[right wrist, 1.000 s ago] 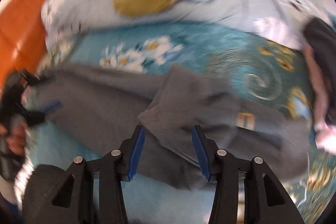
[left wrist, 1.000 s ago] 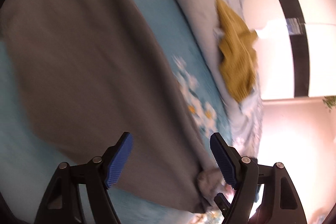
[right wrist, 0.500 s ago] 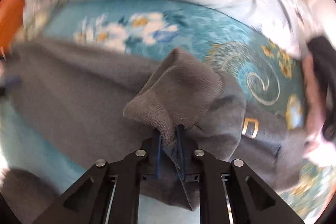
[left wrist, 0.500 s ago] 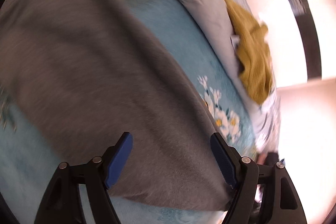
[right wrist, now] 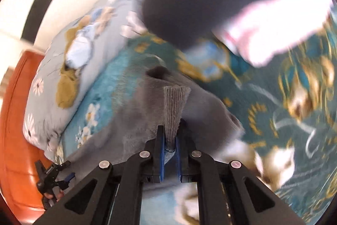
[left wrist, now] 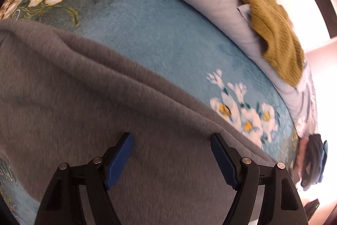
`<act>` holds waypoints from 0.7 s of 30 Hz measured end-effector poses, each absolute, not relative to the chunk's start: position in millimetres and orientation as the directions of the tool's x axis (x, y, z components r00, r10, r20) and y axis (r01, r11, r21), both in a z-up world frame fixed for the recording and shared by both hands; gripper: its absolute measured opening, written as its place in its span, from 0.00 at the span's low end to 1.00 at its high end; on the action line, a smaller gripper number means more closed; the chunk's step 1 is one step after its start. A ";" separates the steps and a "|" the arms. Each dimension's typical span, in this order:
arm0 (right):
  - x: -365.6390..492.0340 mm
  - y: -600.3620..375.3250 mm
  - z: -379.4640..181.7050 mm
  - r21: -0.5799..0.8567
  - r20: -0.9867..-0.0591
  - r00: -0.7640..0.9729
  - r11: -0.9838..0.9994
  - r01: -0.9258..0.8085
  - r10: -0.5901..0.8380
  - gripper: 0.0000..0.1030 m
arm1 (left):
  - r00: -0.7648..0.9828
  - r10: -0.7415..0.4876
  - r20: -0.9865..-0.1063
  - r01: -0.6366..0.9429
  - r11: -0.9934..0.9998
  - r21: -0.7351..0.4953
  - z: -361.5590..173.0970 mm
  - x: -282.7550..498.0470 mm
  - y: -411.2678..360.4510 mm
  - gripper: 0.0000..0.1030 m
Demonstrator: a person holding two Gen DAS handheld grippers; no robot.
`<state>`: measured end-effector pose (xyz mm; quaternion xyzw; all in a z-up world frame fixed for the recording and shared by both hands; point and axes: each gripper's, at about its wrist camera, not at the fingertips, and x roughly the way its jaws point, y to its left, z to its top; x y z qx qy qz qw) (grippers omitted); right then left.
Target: Fold clothes
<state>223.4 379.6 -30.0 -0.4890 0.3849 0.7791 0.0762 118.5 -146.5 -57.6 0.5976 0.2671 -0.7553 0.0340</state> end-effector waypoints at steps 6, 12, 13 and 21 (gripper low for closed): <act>234.0 383.9 -36.5 0.548 -0.809 -0.521 -0.670 -0.501 -0.272 0.08 | -0.242 0.199 -0.950 0.379 -0.881 -0.281 -63.2 91.4 -148.7 0.77; 231.3 382.7 -36.4 0.531 -0.822 -0.493 -0.696 -0.484 -0.284 0.10 | -0.276 0.241 -0.930 0.366 -0.869 -0.334 -47.3 78.8 -156.0 0.77; 231.7 381.5 -32.3 0.517 -0.828 -0.488 -0.711 -0.476 -0.274 0.10 | -0.288 0.272 -0.918 0.355 -0.860 -0.366 -42.9 80.9 -158.6 0.77; 222.6 356.5 27.7 0.402 -0.832 -0.519 -0.858 -0.319 -0.197 0.19 | -0.343 0.319 -0.884 0.293 -0.857 -0.423 -18.3 134.1 -188.1 0.77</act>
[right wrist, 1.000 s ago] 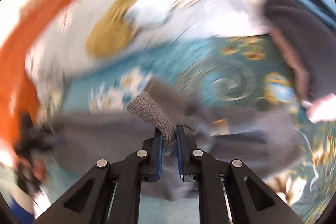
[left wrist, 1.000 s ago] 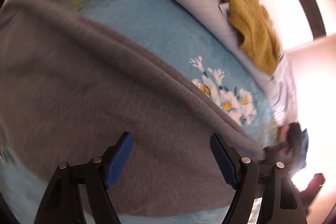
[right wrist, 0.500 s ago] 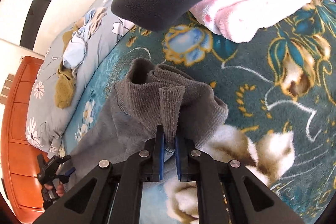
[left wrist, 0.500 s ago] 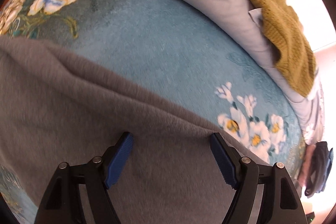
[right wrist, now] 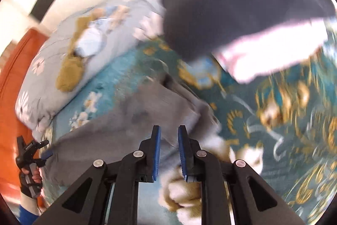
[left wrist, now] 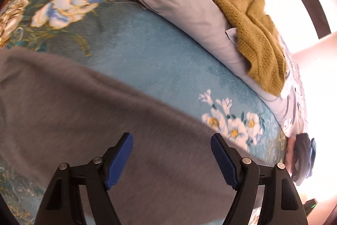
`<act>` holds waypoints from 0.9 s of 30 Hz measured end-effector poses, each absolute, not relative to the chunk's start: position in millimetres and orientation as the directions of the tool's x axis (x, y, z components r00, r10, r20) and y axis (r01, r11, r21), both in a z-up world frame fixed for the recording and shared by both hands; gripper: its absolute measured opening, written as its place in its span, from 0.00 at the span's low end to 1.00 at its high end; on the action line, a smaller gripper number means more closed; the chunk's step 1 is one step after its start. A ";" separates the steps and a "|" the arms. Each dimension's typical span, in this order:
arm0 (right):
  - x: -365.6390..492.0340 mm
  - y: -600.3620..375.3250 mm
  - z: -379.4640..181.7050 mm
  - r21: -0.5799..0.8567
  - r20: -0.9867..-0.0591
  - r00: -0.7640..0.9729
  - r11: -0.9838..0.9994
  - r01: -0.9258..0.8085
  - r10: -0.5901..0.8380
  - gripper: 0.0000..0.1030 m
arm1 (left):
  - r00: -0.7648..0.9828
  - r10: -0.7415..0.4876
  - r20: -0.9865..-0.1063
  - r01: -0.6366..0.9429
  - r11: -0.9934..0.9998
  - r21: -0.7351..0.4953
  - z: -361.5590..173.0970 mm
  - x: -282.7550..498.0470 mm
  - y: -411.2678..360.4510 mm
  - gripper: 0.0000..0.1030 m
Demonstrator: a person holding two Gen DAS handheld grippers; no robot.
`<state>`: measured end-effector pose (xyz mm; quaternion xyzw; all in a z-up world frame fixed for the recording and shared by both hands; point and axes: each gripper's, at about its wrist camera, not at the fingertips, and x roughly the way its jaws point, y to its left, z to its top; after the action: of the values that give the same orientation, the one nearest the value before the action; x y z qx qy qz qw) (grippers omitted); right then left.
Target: Fold clothes
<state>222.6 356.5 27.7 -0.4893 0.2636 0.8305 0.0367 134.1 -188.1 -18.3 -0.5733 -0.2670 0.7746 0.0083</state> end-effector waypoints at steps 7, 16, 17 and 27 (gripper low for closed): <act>131.7 234.8 -6.5 0.398 -0.874 -0.297 -0.917 0.019 -0.386 0.20 | -0.301 0.342 -0.890 0.261 -0.869 -0.421 -30.2 197.0 -159.1 0.77; 86.8 192.0 -36.6 0.325 -0.900 -0.288 -0.944 0.058 -0.327 0.20 | -0.217 0.281 -0.935 0.243 -0.912 -0.331 -56.1 249.2 -169.2 0.77; 83.6 196.0 -41.5 0.331 -0.903 -0.281 -0.943 0.031 -0.326 0.20 | -0.224 0.288 -0.931 0.255 -0.905 -0.341 -58.5 253.5 -171.9 0.77; 119.3 218.9 -3.2 0.417 -0.844 -0.375 -0.909 -0.006 -0.384 0.20 | -0.266 0.305 -0.915 0.291 -0.879 -0.377 -42.8 270.6 -185.9 0.77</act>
<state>119.3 218.9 -3.2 -0.5469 0.1785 0.8096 -0.1166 270.6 -185.9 -42.8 -0.6058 -0.2457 0.7568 0.0046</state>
